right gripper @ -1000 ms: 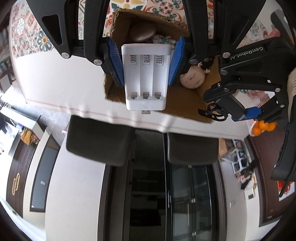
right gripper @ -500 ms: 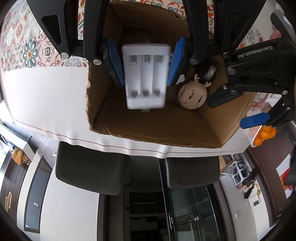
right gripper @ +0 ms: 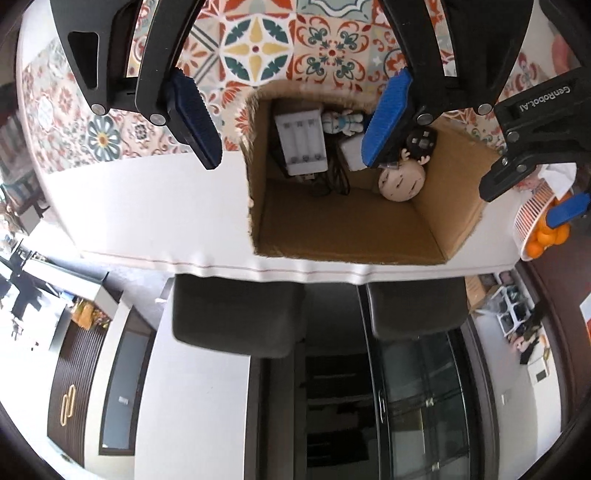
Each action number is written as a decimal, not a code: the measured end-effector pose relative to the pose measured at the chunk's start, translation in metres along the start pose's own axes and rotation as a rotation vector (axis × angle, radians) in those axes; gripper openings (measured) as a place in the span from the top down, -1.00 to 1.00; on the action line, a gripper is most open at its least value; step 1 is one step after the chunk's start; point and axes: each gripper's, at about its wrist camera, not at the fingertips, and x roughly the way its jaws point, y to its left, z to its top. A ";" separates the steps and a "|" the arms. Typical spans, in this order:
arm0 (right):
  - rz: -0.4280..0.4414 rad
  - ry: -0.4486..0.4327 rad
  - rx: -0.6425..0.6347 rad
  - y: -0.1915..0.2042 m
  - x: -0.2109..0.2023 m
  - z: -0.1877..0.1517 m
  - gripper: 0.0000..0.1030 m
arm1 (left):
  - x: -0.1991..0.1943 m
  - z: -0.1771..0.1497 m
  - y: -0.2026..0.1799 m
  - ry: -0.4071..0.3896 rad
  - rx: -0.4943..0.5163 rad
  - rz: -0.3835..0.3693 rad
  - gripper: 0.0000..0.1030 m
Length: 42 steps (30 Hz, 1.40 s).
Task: Organize rigid objects
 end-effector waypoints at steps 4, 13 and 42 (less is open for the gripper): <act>-0.025 -0.061 0.009 0.001 -0.031 -0.006 -0.64 | -0.032 -0.009 0.006 -0.044 -0.038 0.003 -1.00; -0.022 -0.164 0.029 0.002 -0.107 -0.026 -0.72 | -0.100 -0.037 0.019 -0.112 -0.117 -0.018 -1.00; -0.019 -0.307 0.004 0.009 -0.234 -0.095 -0.79 | -0.226 -0.105 0.030 -0.254 -0.172 0.010 -1.00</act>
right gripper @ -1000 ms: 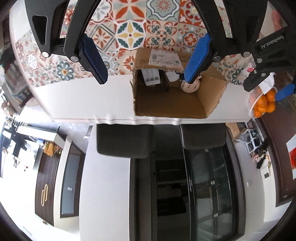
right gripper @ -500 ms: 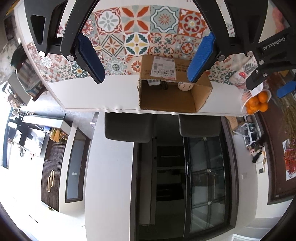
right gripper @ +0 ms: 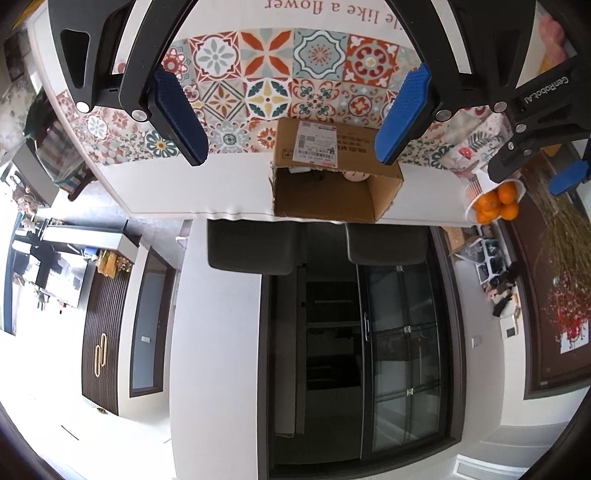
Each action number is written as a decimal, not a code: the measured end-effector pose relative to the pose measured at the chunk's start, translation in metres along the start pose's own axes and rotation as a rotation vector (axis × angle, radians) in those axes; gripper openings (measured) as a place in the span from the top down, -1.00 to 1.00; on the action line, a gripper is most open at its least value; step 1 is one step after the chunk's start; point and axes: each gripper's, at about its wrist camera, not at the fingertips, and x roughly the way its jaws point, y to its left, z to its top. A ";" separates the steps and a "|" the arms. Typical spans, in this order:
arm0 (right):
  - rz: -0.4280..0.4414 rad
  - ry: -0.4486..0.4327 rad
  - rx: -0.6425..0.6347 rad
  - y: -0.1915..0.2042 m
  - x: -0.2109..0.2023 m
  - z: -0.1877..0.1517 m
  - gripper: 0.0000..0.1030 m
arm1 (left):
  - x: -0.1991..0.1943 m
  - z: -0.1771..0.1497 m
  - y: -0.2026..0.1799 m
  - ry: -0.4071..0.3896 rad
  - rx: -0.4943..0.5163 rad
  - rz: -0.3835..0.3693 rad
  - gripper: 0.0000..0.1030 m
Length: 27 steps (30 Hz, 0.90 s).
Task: Organize rigid objects
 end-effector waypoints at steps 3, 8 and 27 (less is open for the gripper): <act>-0.008 -0.016 0.000 -0.001 -0.008 0.001 -0.79 | -0.006 0.002 -0.001 -0.013 0.004 -0.004 -1.00; -0.016 -0.034 0.002 -0.003 -0.017 0.001 -0.79 | -0.014 0.002 -0.001 -0.032 0.011 -0.004 -1.00; -0.004 -0.052 -0.001 -0.002 -0.028 0.000 -0.80 | -0.025 0.003 -0.003 -0.048 0.006 0.001 -1.00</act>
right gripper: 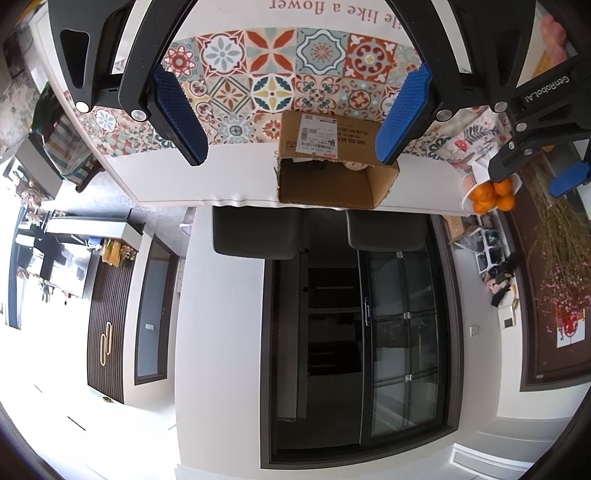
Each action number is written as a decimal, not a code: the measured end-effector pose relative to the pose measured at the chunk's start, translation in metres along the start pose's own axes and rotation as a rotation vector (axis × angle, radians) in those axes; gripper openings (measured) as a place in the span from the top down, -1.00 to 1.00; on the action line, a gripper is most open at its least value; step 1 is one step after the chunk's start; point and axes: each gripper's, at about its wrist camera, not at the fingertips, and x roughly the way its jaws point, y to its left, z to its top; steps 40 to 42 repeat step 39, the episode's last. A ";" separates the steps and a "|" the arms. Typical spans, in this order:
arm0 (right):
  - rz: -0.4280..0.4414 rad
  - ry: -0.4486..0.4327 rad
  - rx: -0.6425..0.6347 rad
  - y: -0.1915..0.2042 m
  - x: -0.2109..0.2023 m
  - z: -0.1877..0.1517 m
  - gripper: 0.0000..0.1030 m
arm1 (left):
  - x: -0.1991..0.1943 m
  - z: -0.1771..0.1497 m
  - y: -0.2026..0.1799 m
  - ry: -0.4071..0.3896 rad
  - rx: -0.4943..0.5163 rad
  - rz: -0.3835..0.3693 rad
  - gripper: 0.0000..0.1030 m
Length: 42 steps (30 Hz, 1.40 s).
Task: Organize rigid objects
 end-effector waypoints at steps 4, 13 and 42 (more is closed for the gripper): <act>0.012 -0.004 0.002 -0.001 -0.002 0.000 -0.80 | -0.001 0.001 0.000 0.004 -0.002 -0.009 -1.00; 0.010 -0.007 0.002 -0.001 -0.004 0.000 -0.80 | -0.004 0.000 -0.001 0.000 -0.003 -0.006 -1.00; 0.014 -0.010 0.003 0.000 -0.004 -0.002 -0.80 | -0.004 0.000 0.001 -0.002 -0.005 -0.011 -1.00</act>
